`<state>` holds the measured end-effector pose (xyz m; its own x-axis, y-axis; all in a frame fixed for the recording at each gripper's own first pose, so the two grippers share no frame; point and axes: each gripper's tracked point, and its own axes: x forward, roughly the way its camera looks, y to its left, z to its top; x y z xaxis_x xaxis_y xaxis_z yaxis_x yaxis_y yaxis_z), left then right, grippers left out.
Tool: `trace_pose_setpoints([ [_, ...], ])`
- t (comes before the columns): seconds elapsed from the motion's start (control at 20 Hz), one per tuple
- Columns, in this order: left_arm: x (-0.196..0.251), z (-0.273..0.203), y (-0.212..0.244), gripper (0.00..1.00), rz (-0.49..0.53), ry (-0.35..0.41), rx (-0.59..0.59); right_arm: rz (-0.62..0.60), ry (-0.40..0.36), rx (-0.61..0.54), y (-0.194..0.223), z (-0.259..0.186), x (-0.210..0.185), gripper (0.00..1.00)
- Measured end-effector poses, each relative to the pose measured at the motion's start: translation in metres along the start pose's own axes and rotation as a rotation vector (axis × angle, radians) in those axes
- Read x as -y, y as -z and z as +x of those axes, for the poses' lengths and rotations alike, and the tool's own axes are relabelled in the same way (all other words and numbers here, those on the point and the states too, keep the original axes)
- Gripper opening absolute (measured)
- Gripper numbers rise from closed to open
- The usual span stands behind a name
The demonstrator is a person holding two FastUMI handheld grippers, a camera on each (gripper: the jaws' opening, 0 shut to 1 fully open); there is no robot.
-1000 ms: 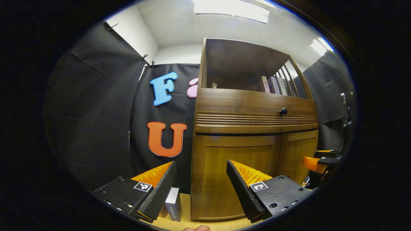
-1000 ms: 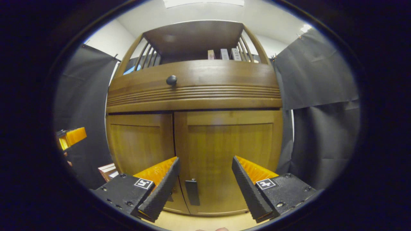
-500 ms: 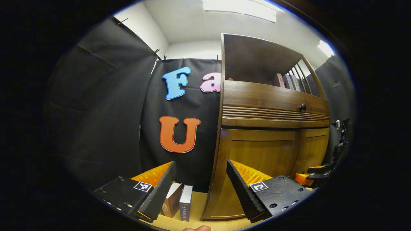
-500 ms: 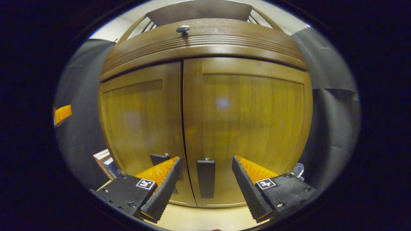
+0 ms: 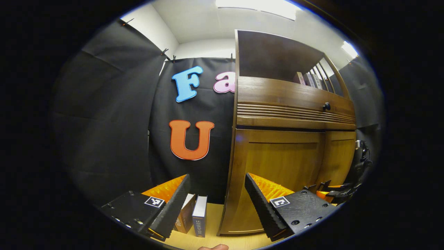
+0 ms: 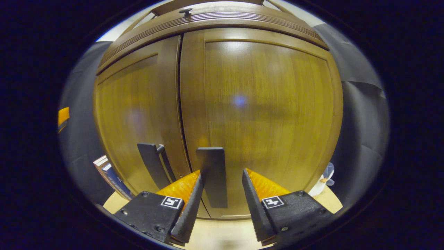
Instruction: Open the right door of the double-door shoe cabinet with the right hand, and open the left door with the left hand.
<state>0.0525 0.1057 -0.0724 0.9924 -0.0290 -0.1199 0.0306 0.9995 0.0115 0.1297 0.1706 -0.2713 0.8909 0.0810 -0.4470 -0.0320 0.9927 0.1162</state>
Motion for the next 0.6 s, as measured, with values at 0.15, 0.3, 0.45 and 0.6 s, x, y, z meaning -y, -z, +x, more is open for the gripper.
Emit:
trace_pose_setpoints([
  [0.15,0.017,0.012,0.012,0.94,0.01,0.033,-0.033,0.019,-0.013,-0.002,0.004,0.003,-0.006,0.55],
  [0.3,0.033,0.007,0.009,1.0,0.029,0.057,-0.036,0.014,0.001,0.008,0.003,0.005,-0.005,0.41],
  [0.45,0.045,0.008,0.005,0.94,0.032,0.072,-0.029,-0.009,0.013,0.009,0.003,0.004,-0.002,0.35],
  [0.6,0.062,0.007,0.006,0.94,0.028,0.085,-0.031,0.005,-0.009,-0.004,0.004,0.003,-0.007,0.31],
])
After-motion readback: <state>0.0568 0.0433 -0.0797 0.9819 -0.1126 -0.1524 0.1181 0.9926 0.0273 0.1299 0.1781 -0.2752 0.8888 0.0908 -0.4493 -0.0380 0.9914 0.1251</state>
